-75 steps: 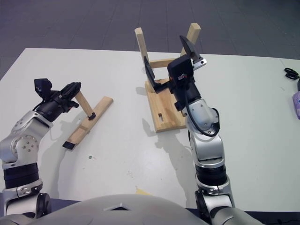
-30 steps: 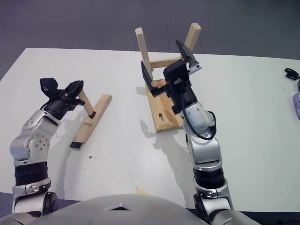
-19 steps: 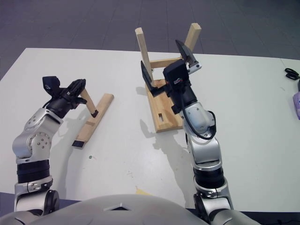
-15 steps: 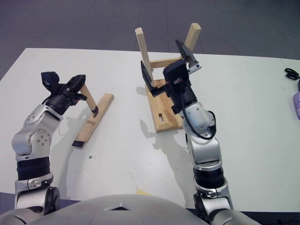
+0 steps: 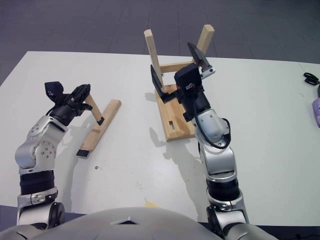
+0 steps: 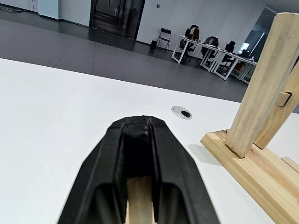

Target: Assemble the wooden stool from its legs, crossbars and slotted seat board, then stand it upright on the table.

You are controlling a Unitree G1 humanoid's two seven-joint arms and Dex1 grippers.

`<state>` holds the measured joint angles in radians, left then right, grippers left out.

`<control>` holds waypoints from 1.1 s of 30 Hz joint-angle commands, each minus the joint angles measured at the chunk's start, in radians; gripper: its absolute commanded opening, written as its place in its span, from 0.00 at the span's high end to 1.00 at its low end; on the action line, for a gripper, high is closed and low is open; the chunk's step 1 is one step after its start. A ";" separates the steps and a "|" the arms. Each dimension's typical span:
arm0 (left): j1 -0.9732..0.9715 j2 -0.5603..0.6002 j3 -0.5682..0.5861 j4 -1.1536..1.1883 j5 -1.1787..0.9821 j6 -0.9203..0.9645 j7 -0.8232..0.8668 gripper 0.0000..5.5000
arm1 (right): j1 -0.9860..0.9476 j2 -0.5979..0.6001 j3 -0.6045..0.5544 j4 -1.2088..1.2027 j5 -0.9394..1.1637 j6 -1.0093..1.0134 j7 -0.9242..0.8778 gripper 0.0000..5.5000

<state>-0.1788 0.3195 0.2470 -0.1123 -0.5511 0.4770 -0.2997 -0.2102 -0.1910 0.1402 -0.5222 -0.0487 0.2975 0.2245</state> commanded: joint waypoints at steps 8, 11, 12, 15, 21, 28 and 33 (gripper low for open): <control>0.087 -0.006 -0.039 0.006 0.087 -0.053 0.007 0.92 | -0.016 -0.004 -0.013 0.003 0.006 0.001 0.013 0.02; 0.141 -0.006 -0.058 -0.013 0.118 -0.066 0.006 0.92 | -0.013 -0.005 -0.014 -0.002 0.005 0.002 0.014 0.02; 0.162 -0.008 -0.060 -0.015 0.129 -0.076 0.007 0.92 | -0.012 -0.007 -0.016 -0.005 0.005 0.004 0.015 0.02; 0.231 -0.025 -0.055 -0.039 0.143 -0.105 0.023 0.92 | -0.012 -0.013 -0.022 -0.008 0.008 0.006 0.019 0.02; 0.343 -0.082 -0.037 -0.026 0.176 -0.209 0.073 0.92 | -0.023 -0.022 -0.021 -0.003 0.013 0.007 0.032 0.02; 0.471 -0.102 -0.101 0.041 0.293 -0.337 0.102 0.92 | -0.048 -0.040 -0.017 0.008 0.022 0.008 0.064 0.02; 0.537 -0.105 -0.127 0.063 0.340 -0.404 0.109 0.92 | -0.055 -0.045 -0.013 0.011 0.024 0.005 0.080 0.02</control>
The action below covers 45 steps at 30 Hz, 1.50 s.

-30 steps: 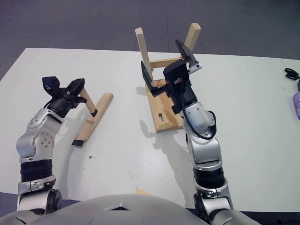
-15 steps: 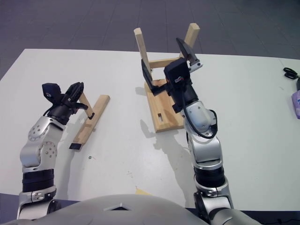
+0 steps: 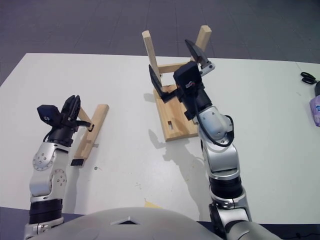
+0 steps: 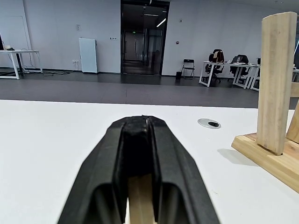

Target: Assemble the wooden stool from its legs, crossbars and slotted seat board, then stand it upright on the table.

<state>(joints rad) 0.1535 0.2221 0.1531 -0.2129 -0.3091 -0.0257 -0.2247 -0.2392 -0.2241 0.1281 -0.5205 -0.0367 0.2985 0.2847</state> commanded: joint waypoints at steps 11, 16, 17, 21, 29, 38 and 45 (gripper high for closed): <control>0.120 0.059 -0.017 0.082 0.113 0.097 0.014 0.92 | -0.035 -0.001 0.009 0.017 -0.003 -0.007 0.010 0.02; 0.073 0.073 -0.072 0.098 0.156 0.081 0.000 0.92 | -0.030 0.003 0.009 0.013 -0.004 -0.006 0.005 0.02; 0.044 0.081 -0.083 0.098 0.161 0.081 -0.012 0.92 | -0.031 0.003 0.009 0.015 -0.004 -0.006 0.004 0.02; -0.051 0.114 -0.103 0.125 0.170 0.075 -0.057 0.92 | -0.040 0.005 0.007 0.024 -0.005 -0.011 0.002 0.02; -0.225 0.120 -0.127 0.234 0.188 0.040 -0.102 0.92 | -0.065 0.007 0.006 0.054 0.000 -0.027 0.004 0.02; -0.196 0.082 -0.051 0.098 0.085 0.147 -0.059 0.92 | -0.049 0.013 0.002 0.044 -0.001 -0.021 -0.008 0.02; -0.538 0.117 0.072 -0.093 -0.125 0.430 0.029 0.92 | -0.061 0.043 -0.018 0.051 0.045 0.010 -0.016 0.02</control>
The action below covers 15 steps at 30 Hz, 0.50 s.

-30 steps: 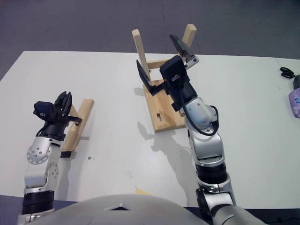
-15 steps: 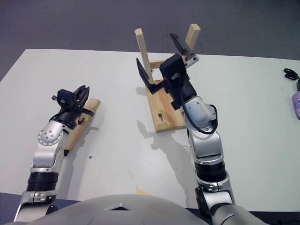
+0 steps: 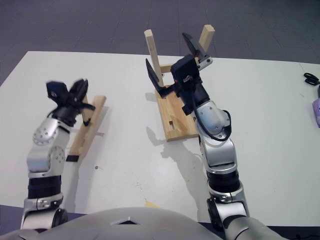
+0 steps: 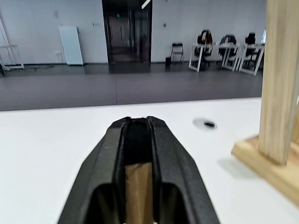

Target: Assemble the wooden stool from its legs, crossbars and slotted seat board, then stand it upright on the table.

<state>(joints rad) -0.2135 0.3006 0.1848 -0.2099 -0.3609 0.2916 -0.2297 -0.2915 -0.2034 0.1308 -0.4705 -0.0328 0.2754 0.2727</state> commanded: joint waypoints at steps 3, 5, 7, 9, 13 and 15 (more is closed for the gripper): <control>-0.291 0.025 0.064 -0.140 -0.164 0.225 0.083 0.92 | -0.024 0.072 -0.035 -0.031 0.183 0.140 0.028 0.02; -0.318 -0.003 0.071 -0.146 -0.217 0.283 0.110 0.92 | -0.032 0.091 -0.022 -0.054 0.265 0.203 0.057 0.02; -0.304 -0.003 0.040 -0.128 -0.201 0.296 0.104 0.92 | -0.041 0.083 -0.002 -0.052 0.266 0.217 0.062 0.02; -0.266 -0.007 0.001 -0.099 -0.160 0.290 0.100 0.92 | -0.044 0.076 0.004 -0.051 0.266 0.231 0.056 0.02; -0.287 -0.087 0.022 -0.122 -0.216 0.325 0.165 0.92 | -0.038 0.097 0.025 -0.067 0.308 0.274 0.056 0.02; -0.305 -0.125 0.019 -0.141 -0.233 0.331 0.191 0.92 | -0.048 0.145 0.038 -0.042 0.353 0.313 0.044 0.02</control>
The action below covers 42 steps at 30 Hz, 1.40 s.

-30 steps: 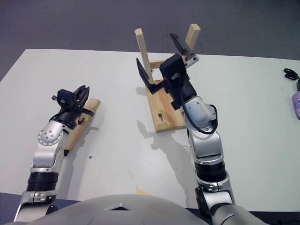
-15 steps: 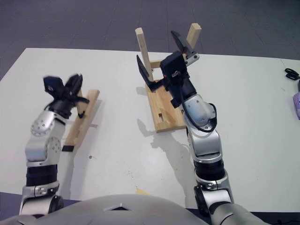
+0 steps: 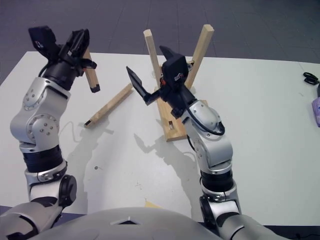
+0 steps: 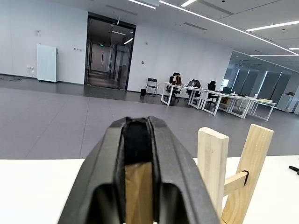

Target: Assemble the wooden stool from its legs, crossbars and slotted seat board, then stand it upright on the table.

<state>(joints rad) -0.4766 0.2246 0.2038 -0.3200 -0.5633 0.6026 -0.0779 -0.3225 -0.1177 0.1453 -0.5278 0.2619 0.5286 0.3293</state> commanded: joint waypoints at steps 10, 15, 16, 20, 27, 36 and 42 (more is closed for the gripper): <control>-0.064 -0.098 -0.093 -0.117 -0.073 0.072 0.036 0.92 | -0.046 0.181 0.044 0.146 0.131 0.129 -0.066 0.02; -0.083 -0.098 -0.115 -0.147 -0.077 0.078 0.032 0.92 | -0.061 0.204 0.050 0.210 0.120 0.136 -0.093 0.02; -0.079 -0.095 -0.116 -0.153 -0.076 0.079 0.031 0.92 | -0.067 0.199 0.047 0.222 0.107 0.132 -0.103 0.02; -0.071 -0.074 -0.115 -0.164 -0.082 0.098 0.012 0.92 | -0.085 0.143 0.000 0.252 0.034 0.096 -0.150 0.02; -0.033 0.002 -0.089 -0.193 -0.090 0.149 -0.028 0.92 | -0.105 0.110 -0.074 0.252 0.006 0.066 -0.185 0.02; -0.027 0.046 -0.088 -0.182 -0.070 0.141 -0.044 0.92 | -0.079 0.113 -0.072 0.238 -0.012 0.055 -0.192 0.02; -0.015 0.219 -0.046 0.095 0.126 -0.075 -0.166 0.92 | 0.008 0.087 -0.070 0.178 -0.012 0.074 -0.189 0.02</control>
<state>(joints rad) -0.5091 0.3819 0.1625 -0.3291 -0.5147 0.6136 -0.1883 -0.3480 -0.0220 0.0794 -0.3232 0.2557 0.5924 0.1452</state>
